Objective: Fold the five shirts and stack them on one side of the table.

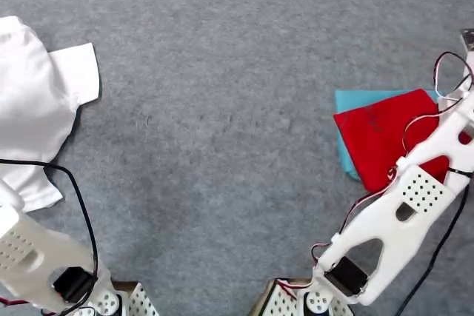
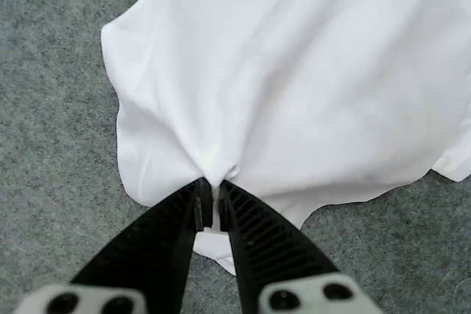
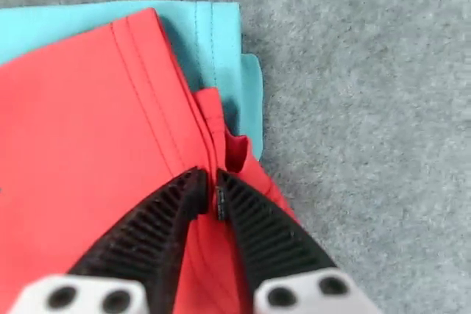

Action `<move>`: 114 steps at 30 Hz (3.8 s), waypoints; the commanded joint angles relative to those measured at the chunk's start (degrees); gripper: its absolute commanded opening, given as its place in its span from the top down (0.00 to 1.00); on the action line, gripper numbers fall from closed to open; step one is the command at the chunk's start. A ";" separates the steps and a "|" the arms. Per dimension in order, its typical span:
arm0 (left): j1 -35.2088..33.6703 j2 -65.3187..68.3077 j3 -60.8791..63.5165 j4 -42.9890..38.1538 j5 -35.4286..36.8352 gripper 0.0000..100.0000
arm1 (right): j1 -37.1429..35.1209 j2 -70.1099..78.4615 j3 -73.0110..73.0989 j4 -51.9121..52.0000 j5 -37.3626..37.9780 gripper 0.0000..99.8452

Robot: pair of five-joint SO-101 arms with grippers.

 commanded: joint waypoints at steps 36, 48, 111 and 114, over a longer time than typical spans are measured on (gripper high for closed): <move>-0.44 -0.57 -0.09 0.00 -0.53 0.98 | -1.10 -9.27 -2.77 0.70 0.53 0.75; -0.35 -0.57 -0.09 0.00 -0.44 0.98 | 5.93 -22.46 14.46 1.14 0.18 0.75; 54.59 -22.29 10.20 -0.70 15.47 0.77 | 16.13 -45.67 51.03 -8.62 -3.43 0.78; 65.41 -18.77 10.20 -7.38 23.65 0.77 | 19.12 -42.59 51.65 -8.70 -3.43 0.80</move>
